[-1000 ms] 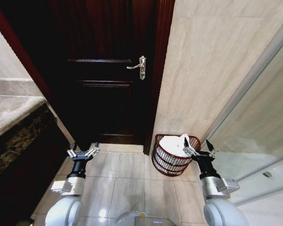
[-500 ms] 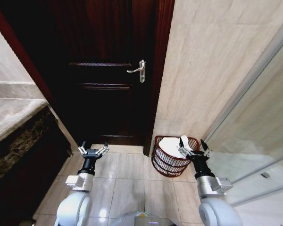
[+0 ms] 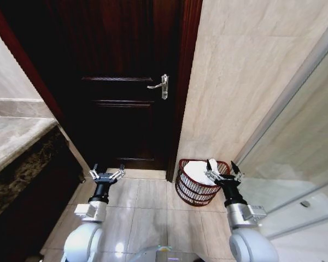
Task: Discard the used towel into the hamper.
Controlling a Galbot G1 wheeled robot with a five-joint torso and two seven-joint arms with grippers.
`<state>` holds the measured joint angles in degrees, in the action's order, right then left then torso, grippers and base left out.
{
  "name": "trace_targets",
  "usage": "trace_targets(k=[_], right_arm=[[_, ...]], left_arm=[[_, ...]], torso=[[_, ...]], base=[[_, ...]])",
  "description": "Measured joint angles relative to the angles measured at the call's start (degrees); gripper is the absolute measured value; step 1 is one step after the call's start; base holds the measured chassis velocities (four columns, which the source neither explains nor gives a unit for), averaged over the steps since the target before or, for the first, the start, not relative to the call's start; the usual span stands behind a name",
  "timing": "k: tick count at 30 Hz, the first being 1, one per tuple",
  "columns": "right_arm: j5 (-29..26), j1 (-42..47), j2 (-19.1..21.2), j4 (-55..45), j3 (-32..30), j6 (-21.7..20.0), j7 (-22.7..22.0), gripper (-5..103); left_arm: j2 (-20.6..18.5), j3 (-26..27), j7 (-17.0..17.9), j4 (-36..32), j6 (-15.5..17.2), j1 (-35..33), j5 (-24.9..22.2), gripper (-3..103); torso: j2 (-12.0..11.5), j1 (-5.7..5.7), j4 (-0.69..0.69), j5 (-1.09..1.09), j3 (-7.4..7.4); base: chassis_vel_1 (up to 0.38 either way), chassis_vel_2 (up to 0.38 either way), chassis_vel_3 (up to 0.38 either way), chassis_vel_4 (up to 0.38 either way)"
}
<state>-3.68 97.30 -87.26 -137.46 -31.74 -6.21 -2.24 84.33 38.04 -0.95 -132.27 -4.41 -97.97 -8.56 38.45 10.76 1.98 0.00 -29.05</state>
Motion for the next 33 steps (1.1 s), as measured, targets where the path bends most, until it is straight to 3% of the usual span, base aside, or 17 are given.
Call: trace_targets(k=[33], right_arm=[[-2.49, 1.59, 0.99, -0.86, -2.18, 0.05, -0.1, 100]], left_arm=[[-0.38, 0.04, -0.82, -3.29, 1.22, 0.1, -1.36, 100]], torso=[[8.2, 3.52, 0.0, 0.0, -4.69]], base=[[0.0, 0.0, 0.0, 0.0]])
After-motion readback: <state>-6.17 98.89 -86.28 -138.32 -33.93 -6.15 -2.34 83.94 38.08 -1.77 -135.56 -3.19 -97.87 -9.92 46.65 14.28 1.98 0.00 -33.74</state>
